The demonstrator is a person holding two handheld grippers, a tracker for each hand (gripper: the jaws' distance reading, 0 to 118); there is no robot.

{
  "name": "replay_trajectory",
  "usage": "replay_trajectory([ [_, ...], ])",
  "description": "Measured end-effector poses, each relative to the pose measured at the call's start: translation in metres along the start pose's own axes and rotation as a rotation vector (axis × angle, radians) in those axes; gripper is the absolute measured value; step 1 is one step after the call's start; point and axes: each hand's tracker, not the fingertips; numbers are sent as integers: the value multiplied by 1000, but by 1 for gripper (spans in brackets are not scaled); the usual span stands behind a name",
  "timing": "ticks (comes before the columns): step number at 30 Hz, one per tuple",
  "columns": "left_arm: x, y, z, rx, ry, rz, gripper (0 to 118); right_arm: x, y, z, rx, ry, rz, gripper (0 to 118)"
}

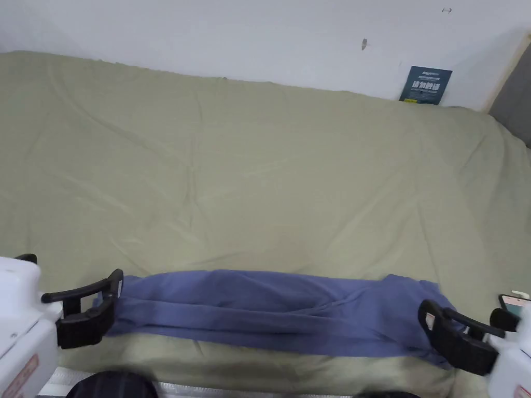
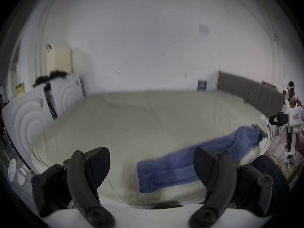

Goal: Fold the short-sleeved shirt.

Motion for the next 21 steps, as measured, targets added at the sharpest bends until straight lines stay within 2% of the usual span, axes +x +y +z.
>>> replay_trajectory([
  [3, 21, 10, 37, 118, 84, -76, 104, -37, 4, 36, 192, 2, 62, 112],
  [4, 26, 11, 43, 118, 108, -98, 104, -43, 4, 42, 213, 32, 61, 111],
  [5, 30, 10, 46, 106, 128, -123, 104, -49, 3, 46, 227, 42, 43, 105],
  [6, 30, 7, 44, 90, 123, -142, 100, -55, 1, 48, 236, 28, 29, 86],
  [7, 29, 6, 42, 61, 116, -158, 79, -63, 3, 49, 236, 3, 36, 38],
  [8, 31, 6, 40, 32, 132, -167, 51, -68, 3, 48, 228, -42, 67, 1],
  [9, 31, 4, 37, 6, 155, -165, 18, -72, 1, 48, 238, -84, 111, 0],
  [10, 25, 3, 32, -4, 137, -151, 5, -71, 1, 48, 236, -49, 112, 0],
  [11, 19, 2, 28, -36, 82, -112, 5, -71, 3, 44, 187, 0, 120, 0],
  [13, 4, -3, 16, -95, 52, -26, 5, -73, 1, 44, 175, -19, 114, 0],
  [17, -46, -15, -24, -242, -5, 160, 5, -75, -3, 46, 142, -35, 159, 0],
  [19, -79, -33, -51, -326, -52, 268, 6, -73, -7, 45, 108, -31, 146, 0],
  [20, -94, -41, -65, -361, -122, 314, 7, -73, -10, 43, 89, -42, 140, 0],
  [21, -108, -49, -76, -399, -174, 360, 15, -73, -13, 41, 71, -46, 137, 0],
])
